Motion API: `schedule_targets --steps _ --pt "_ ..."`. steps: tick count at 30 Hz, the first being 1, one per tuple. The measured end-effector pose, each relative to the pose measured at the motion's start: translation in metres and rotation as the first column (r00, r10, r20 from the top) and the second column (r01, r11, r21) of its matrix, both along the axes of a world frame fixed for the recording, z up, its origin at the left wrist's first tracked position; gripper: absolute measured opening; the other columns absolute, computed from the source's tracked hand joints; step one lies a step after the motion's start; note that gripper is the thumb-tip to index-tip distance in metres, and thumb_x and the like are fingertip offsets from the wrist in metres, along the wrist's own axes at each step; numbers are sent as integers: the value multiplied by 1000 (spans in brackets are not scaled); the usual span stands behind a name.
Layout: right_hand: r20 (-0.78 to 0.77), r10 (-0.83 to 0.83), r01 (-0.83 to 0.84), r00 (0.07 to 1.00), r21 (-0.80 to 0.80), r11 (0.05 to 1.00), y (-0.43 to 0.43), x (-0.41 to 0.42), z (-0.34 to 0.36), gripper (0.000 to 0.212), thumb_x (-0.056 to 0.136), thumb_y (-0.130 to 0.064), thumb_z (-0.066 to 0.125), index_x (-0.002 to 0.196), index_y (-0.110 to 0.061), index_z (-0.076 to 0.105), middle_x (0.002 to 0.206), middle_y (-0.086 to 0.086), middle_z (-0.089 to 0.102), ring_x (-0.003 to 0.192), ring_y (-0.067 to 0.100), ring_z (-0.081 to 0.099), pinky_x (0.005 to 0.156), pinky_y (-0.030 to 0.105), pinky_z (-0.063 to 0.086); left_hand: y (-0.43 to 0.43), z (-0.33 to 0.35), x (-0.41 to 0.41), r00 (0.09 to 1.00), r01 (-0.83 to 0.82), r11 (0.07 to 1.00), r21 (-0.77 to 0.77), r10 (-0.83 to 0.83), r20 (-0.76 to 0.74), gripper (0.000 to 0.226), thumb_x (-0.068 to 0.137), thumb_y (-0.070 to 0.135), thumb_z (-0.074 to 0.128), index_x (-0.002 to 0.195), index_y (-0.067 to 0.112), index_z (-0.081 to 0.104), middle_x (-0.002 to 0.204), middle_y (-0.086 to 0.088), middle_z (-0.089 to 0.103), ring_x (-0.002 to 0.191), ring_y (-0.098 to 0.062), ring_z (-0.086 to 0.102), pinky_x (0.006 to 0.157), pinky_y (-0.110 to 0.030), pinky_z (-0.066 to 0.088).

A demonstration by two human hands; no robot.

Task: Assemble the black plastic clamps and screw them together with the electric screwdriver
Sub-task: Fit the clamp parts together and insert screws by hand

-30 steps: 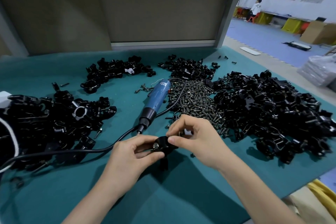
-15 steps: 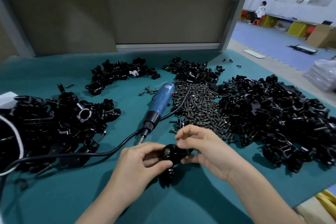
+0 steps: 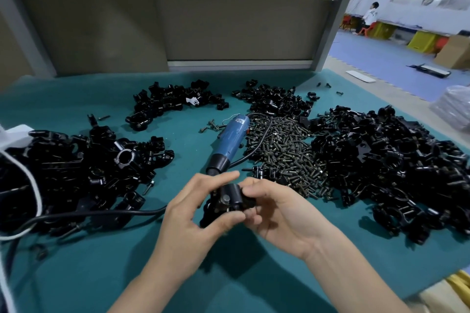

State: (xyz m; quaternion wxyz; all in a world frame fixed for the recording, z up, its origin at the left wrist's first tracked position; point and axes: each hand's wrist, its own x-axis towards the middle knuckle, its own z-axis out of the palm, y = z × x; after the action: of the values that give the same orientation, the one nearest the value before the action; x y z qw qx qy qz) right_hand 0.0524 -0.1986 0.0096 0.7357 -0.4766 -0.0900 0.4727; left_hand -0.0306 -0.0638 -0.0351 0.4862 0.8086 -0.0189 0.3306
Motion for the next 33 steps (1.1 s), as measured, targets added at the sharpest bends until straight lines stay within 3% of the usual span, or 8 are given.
schedule_targets --steps 5,9,12,19,24,28,30,33 --pt "-146 33 -22 989 79 997 13 -5 -7 12 67 0 67 76 -7 69 73 6 62 48 9 52 42 16 44 -3 7 -3 996 51 989 -138 -39 86 45 79 64 60 113 35 64 91 11 56 84 -7 58 76 -11 40" --pt "-256 66 -19 965 181 983 17 -4 -12 34 50 1 83 81 -6 71 72 8 62 49 11 55 43 17 46 -2 11 -4 994 12 987 -157 6 113 34 81 51 65 106 29 65 91 8 61 84 -10 61 77 -14 42" --pt "-274 76 -19 959 207 978 17 -4 -14 42 43 -2 89 83 -3 74 69 8 60 49 13 57 44 18 47 0 11 -4 996 -12 987 -163 27 91 25 80 39 66 102 28 67 90 12 62 84 -9 61 76 -14 42" --pt "-253 55 -3 966 203 979 16 -2 -19 48 41 -4 92 86 -2 75 70 9 62 51 13 58 45 18 48 4 10 -4 998 -39 988 -150 47 53 20 77 39 70 95 32 65 88 13 62 82 -5 60 74 -11 41" --pt "-243 30 20 970 200 980 14 -3 -20 39 42 -4 91 77 -3 75 69 9 65 50 13 58 45 18 48 4 9 -5 998 -36 993 -115 43 53 23 80 36 68 102 31 66 90 12 61 84 -5 60 76 -10 40" --pt "-171 -43 63 984 112 992 14 -7 -17 7 68 -5 70 64 -11 73 60 0 61 43 8 52 45 16 46 1 9 -4 995 -30 995 -98 39 88 23 77 24 66 99 30 65 90 18 59 84 -4 60 77 -9 39" --pt "-133 -36 52 990 121 991 13 -9 -17 11 73 -5 61 70 -11 70 61 -1 61 44 8 53 48 16 48 -1 8 -3 995 -28 993 -111 38 87 21 74 22 65 93 31 64 88 21 58 81 -1 59 76 -7 39" --pt "-44 -8 16 999 173 985 15 -12 -19 14 77 -4 64 89 -11 60 70 0 66 53 7 58 56 17 52 -1 3 -1 997 -58 982 -180 65 37 18 71 25 63 87 32 60 80 16 59 69 -3 56 69 -15 43"
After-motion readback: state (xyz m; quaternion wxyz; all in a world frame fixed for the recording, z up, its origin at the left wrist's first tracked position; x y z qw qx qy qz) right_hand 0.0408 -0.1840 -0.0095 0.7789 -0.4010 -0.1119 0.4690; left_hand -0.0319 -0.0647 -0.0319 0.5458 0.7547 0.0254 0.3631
